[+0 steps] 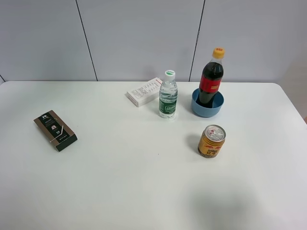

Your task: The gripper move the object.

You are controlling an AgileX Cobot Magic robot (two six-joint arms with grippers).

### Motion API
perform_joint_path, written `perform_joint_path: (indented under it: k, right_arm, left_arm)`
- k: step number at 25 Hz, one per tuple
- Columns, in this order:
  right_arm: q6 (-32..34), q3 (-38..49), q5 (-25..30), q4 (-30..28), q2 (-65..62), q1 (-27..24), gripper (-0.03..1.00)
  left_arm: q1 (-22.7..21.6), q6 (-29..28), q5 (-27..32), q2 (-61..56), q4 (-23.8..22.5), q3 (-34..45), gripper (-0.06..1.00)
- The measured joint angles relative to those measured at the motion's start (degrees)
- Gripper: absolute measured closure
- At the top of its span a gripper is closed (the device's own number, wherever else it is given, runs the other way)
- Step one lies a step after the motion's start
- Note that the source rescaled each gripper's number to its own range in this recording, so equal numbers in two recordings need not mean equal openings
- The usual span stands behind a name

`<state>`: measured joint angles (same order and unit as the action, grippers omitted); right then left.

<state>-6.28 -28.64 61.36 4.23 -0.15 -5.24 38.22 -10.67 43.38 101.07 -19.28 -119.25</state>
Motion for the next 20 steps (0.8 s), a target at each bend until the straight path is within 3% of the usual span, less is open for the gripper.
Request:
perform_joint_path:
  k: [6, 11, 15, 20]
  right_arm:
    - [0.00, 0.00, 0.00, 0.00, 0.00, 0.00, -0.03]
    - [0.00, 0.00, 0.00, 0.00, 0.00, 0.00, -0.03]
    - [0.00, 0.00, 0.00, 0.00, 0.00, 0.00, -0.03]
    - [0.00, 0.00, 0.00, 0.00, 0.00, 0.00, -0.03]
  left_arm:
    - [-12.59, 6.98, 2.20, -6.17, 1.22, -0.04, 0.20]
    - [-25.49, 11.22, 3.58, -10.73, 9.85, -0.04, 0.20]
    - [-34.83, 15.52, 9.78, -12.99, 15.18, -0.04, 0.20]
    - [-41.80, 17.49, 17.44, -14.35, 16.40, 0.21, 0.20]
